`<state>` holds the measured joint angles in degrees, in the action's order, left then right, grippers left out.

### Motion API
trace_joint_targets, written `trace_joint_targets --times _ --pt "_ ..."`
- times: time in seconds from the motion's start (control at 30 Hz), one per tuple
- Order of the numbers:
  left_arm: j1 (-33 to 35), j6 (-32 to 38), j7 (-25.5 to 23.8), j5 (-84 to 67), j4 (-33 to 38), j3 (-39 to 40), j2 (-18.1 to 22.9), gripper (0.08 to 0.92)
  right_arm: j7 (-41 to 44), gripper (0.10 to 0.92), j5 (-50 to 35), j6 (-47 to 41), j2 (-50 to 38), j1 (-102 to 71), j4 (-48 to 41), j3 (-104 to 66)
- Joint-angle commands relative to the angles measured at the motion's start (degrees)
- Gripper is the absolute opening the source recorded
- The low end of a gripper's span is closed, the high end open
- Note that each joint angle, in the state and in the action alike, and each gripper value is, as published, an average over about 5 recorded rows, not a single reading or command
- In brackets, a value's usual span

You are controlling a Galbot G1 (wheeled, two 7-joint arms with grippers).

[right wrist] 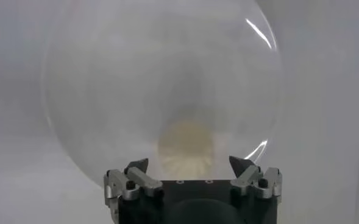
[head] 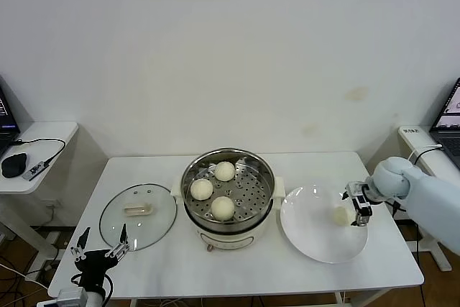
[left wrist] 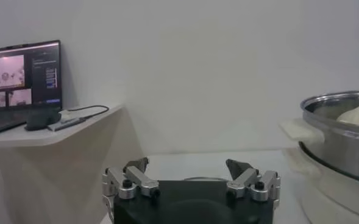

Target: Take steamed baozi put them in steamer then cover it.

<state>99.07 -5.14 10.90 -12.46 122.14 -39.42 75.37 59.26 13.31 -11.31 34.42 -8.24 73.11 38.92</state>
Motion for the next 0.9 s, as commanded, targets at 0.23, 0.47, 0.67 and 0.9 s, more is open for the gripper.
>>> trace_joint_targets --times 0.23,0.47,0.67,0.9 --pt "0.04 0.06 0.02 -0.05 -0.2 -0.36 -0.02 0.823 -0.05 0.796 2.41 -0.08 4.54 -2.48 -4.46 -2.01" --pt "-0.05 0.07 0.04 -0.04 -0.43 -0.16 0.12 0.823 0.36 0.725 3.04 -0.71 4.27 -2.58 -4.55 -2.22" --pt "-0.03 0.12 0.07 -0.04 -0.48 -0.18 0.18 0.823 0.93 0.668 3.1 -0.8 4.12 -2.49 -4.58 -2.34" --pt "0.24 0.12 0.07 -0.02 -0.17 -0.24 0.26 0.823 2.58 0.616 2.14 -1.17 2.81 0.29 -2.3 -1.04"
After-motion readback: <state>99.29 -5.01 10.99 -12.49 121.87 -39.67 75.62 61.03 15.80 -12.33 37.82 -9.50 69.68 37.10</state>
